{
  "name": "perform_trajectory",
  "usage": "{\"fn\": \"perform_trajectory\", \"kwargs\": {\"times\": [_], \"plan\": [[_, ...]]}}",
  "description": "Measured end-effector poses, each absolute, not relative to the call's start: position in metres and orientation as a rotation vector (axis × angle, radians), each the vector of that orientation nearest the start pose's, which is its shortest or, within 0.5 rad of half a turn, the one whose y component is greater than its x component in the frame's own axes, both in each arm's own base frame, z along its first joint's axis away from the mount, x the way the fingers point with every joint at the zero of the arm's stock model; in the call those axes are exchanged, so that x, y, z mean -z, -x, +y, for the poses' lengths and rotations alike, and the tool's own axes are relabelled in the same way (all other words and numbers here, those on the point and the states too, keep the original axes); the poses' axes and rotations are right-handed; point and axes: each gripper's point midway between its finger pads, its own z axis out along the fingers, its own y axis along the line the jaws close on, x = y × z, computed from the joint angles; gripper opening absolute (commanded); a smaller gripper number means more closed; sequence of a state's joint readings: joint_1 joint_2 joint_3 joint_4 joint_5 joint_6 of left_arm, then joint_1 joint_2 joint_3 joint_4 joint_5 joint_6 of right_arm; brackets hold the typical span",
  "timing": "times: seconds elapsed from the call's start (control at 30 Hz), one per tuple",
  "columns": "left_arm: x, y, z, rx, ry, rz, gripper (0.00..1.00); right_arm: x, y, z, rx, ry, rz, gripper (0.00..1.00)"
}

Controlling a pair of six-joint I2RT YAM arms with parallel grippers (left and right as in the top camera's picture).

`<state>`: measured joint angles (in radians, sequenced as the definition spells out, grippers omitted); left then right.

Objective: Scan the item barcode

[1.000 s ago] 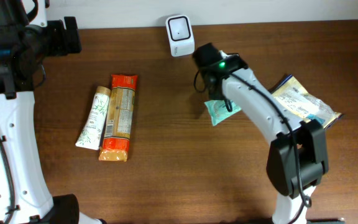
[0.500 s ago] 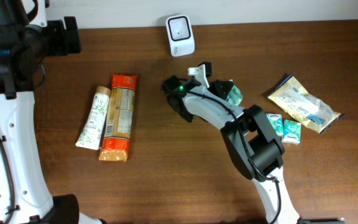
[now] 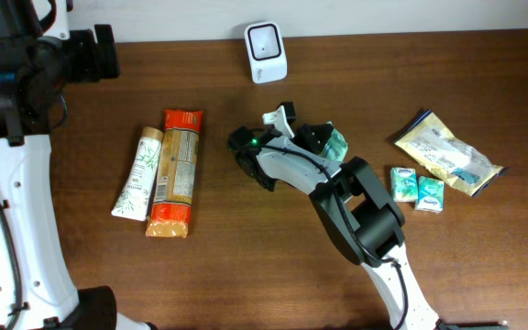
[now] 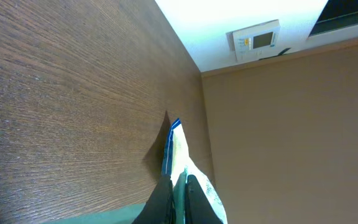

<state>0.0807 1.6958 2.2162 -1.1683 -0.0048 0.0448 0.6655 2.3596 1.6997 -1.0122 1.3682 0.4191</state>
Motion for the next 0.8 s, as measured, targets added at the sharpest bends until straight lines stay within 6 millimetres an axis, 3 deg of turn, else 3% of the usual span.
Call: {"fn": "perform_trajectory", "kwargs": {"times": [0.1, 0.27, 0.3, 0.33, 0.4, 0.57, 0.63, 0.73, 0.8], "plan": [[-0.401, -0.430, 0.036, -0.075, 0.043, 2.219, 0.99, -0.072, -0.434, 0.133, 1.431, 0.360, 2.142, 0.04], [-0.401, -0.430, 0.036, -0.074, 0.042, 2.219, 0.99, -0.067, -0.426, 0.152, 1.393, 0.420, 2.159, 0.07], [-0.401, -0.430, 0.036, -0.074, 0.042, 2.219, 0.99, -0.066, -0.424, 0.156, 1.387, 0.431, 2.158, 0.16], [-0.401, -0.430, 0.036, -0.074, 0.042, 2.219, 0.99, -0.066, -0.421, 0.163, 1.373, 0.449, 2.154, 0.36], [-0.401, -0.430, 0.036, -0.074, 0.042, 2.219, 0.99, -0.061, -0.413, 0.181, 1.332, 0.493, 2.162, 0.46], [-0.401, -0.430, 0.036, -0.074, 0.042, 2.220, 0.99, -0.043, -0.386, 0.223, 1.204, 0.614, 2.224, 0.45], [-0.401, -0.430, 0.036, -0.074, 0.042, 2.219, 0.99, -0.041, -0.382, 0.228, 1.186, 0.631, 2.232, 0.45], [-0.401, -0.430, 0.036, -0.074, 0.042, 2.219, 0.99, -0.035, -0.378, 0.231, 1.167, 0.652, 2.259, 0.32], [-0.401, -0.430, 0.036, -0.074, 0.042, 2.219, 0.99, -0.026, -0.372, 0.235, 1.147, 0.738, 2.311, 0.31]]}}
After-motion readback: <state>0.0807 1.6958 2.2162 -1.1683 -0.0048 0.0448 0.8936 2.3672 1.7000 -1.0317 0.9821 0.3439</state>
